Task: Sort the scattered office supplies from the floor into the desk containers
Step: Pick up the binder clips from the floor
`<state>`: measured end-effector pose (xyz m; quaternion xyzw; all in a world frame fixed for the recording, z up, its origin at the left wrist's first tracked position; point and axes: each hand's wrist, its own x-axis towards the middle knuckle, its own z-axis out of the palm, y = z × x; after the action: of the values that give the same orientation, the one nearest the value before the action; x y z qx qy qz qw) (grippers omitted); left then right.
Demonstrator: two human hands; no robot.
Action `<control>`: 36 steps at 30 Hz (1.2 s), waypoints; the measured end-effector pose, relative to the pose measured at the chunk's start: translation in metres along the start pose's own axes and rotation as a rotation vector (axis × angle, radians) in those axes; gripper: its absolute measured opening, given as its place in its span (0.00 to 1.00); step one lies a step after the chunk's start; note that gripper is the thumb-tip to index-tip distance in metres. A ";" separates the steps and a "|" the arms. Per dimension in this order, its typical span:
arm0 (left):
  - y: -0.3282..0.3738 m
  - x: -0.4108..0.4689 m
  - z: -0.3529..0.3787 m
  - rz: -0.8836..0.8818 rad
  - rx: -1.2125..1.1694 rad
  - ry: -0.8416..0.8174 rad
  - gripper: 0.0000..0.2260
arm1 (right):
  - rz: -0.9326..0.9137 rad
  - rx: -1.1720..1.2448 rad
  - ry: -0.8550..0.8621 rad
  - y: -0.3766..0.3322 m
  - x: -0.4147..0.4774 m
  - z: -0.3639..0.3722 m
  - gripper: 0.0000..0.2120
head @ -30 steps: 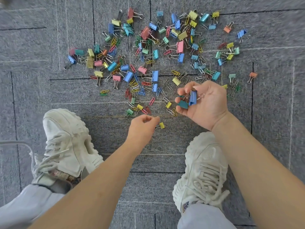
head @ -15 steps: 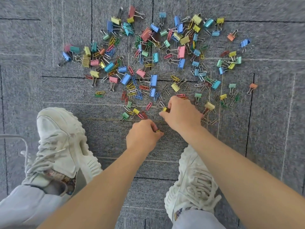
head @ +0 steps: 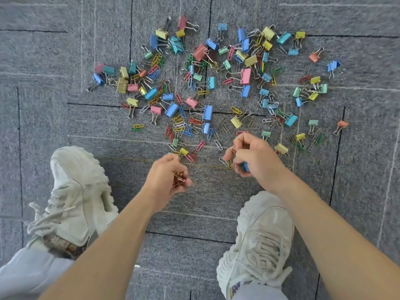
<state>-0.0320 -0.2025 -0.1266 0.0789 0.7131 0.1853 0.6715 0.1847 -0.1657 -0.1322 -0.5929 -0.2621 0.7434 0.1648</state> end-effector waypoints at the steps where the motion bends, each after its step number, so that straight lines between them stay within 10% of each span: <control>1: 0.004 -0.001 -0.003 0.021 -0.048 -0.014 0.11 | -0.006 0.024 -0.033 -0.002 -0.001 -0.002 0.14; 8: 0.018 0.011 -0.001 0.295 0.489 0.181 0.02 | -0.017 0.138 0.140 -0.009 0.009 -0.003 0.18; 15: 0.023 0.037 0.004 0.253 0.958 0.362 0.14 | -0.199 -0.584 0.542 -0.017 0.033 0.000 0.05; 21: 0.046 0.036 0.004 0.227 1.304 0.374 0.15 | -0.190 -1.011 0.598 -0.023 0.047 0.015 0.17; 36: 0.044 0.033 -0.003 0.321 1.221 0.305 0.11 | -0.167 -0.890 0.549 -0.028 0.052 -0.004 0.11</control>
<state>-0.0443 -0.1505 -0.1404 0.5248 0.7569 -0.1464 0.3608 0.1737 -0.1137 -0.1580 -0.7555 -0.5458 0.3619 0.0183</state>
